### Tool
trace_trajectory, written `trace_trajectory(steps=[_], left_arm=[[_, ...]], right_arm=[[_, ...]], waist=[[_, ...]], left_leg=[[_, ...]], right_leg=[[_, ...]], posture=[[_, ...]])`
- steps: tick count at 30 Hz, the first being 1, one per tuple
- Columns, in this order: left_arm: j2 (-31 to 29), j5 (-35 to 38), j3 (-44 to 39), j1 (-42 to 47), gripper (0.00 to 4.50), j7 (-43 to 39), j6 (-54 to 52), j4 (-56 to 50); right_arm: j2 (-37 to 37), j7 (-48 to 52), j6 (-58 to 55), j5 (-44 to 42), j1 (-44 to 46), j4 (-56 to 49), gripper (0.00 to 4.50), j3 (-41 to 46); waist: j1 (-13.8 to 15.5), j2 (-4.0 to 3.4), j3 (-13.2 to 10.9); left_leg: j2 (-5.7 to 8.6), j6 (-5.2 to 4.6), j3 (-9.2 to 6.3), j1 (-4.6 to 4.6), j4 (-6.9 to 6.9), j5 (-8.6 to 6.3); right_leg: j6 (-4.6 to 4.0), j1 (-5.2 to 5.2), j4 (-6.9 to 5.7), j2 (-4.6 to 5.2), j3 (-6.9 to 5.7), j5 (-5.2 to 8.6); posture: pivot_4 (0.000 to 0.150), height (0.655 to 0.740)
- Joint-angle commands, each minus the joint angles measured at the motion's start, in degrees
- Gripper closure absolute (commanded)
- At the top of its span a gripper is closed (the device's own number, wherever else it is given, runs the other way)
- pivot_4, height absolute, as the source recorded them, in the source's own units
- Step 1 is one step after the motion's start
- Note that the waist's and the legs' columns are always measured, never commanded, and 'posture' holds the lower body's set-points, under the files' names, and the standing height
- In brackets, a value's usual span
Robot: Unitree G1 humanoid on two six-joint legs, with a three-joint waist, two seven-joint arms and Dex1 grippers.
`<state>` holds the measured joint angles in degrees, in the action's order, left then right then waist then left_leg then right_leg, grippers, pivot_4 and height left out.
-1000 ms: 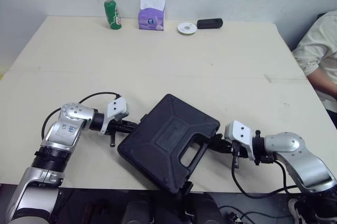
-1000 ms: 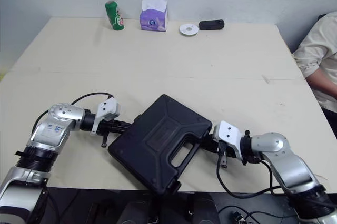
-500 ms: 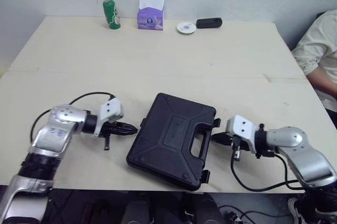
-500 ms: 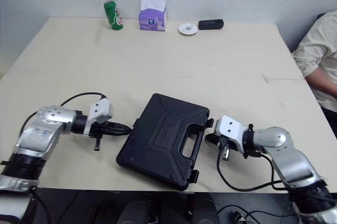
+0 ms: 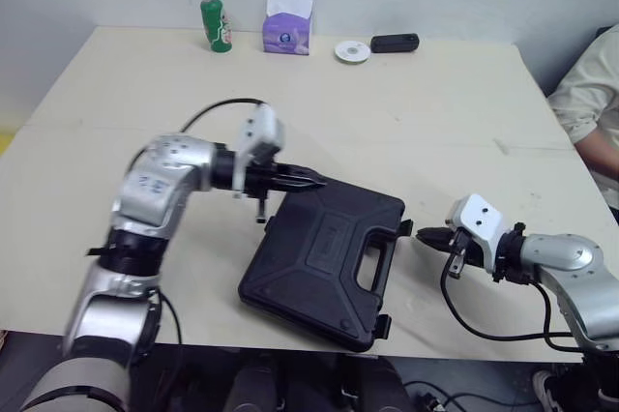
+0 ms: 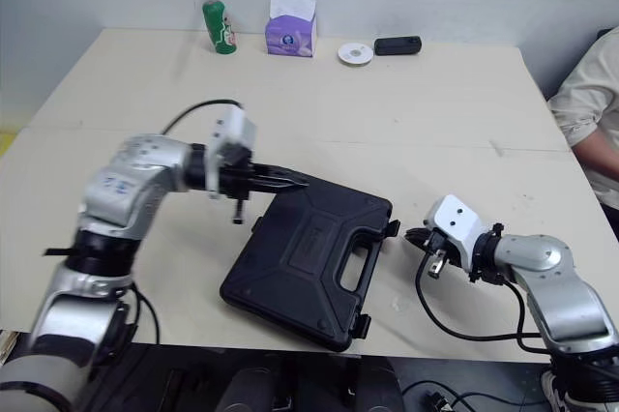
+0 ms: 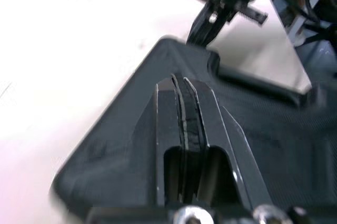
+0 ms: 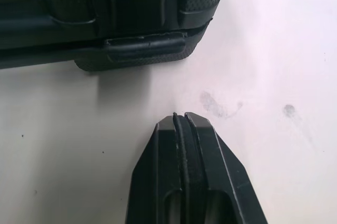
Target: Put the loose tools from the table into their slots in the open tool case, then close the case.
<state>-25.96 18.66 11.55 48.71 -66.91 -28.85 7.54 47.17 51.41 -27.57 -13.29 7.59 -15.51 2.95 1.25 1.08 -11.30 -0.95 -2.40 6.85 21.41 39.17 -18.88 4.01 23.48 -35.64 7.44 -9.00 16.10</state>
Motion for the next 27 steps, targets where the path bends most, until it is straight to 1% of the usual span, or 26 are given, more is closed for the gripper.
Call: trace_trajectory(steps=[1, 5, 11, 13, 17, 22, 27], left_arm=[[3.30, -2.36, 2.26, 3.25, 4.41, -0.79, 5.29, 6.14], [8.17, -5.79, 5.26, 6.25, 4.41, -2.05, 11.50, 15.12], [12.32, -8.47, 6.43, 8.65, 4.41, -2.58, 15.68, 21.95], [13.51, -11.10, 7.80, 9.56, 4.41, -0.94, 16.80, 24.44], [14.62, -14.90, 10.61, 10.05, 4.41, -0.93, 17.86, 27.09], [15.13, -21.42, 15.40, 10.03, 4.41, 0.50, 22.10, 30.93], [14.55, -24.44, 17.61, 8.77, 4.41, -0.30, 24.93, 32.35]], right_arm=[[-0.36, -1.07, -0.41, -0.92, 0.44, -1.69, 4.50, 1.35], [-1.17, -2.30, -2.17, -2.06, 0.32, -3.79, 4.50, 1.82], [-1.86, -3.97, -4.08, -3.26, -0.05, -5.26, 4.50, 2.12], [-2.11, -4.48, -4.26, -3.29, -0.19, -5.49, 4.50, 1.95], [-2.66, -5.24, -4.28, -3.54, -0.61, -5.88, 4.50, 1.72], [-2.99, -5.43, -4.69, -4.49, -0.88, -6.90, 4.50, 2.04], [-3.39, -5.77, -5.38, -6.29, -0.61, -8.41, 4.50, 2.26]], waist=[[-0.10, 0.00, 0.00], [0.12, 0.00, 0.00], [0.10, 0.00, 0.00], [0.11, 0.00, 0.00], [0.11, -0.01, 0.01], [0.12, -0.03, 0.04], [0.12, 0.03, 0.36]], left_leg=[[-0.01, 0.00, 0.00, 0.00, 0.00, 0.01], [0.01, -0.01, -0.02, 0.01, 0.00, 0.02], [0.00, -0.03, -0.04, 0.04, 0.00, 0.01], [0.01, -0.03, -0.05, 0.04, 0.00, 0.01], [0.01, -0.04, -0.08, 0.04, 0.00, 0.01], [0.01, -0.05, -0.08, -0.02, 0.00, 0.01], [-0.01, -0.10, -0.13, -0.12, 0.00, -0.03]], right_leg=[[0.00, 0.01, 0.00, 0.01, 0.00, 0.00], [0.00, 0.00, 0.01, 0.02, -0.03, 0.00], [0.00, 0.01, 0.04, 0.07, -0.05, 0.00], [0.00, 0.00, 0.04, 0.09, -0.05, 0.00], [0.00, 0.00, 0.06, 0.09, -0.08, 0.00], [0.00, -0.07, 0.07, 0.14, -0.06, 0.00], [0.00, -0.19, 0.12, 0.20, -0.07, 0.00]], posture=[[0.150, 0.7316], [0.150, 0.7316], [0.150, 0.7316], [0.150, 0.7316], [0.150, 0.7316], [0.150, 0.7316], [0.150, 0.7316]])
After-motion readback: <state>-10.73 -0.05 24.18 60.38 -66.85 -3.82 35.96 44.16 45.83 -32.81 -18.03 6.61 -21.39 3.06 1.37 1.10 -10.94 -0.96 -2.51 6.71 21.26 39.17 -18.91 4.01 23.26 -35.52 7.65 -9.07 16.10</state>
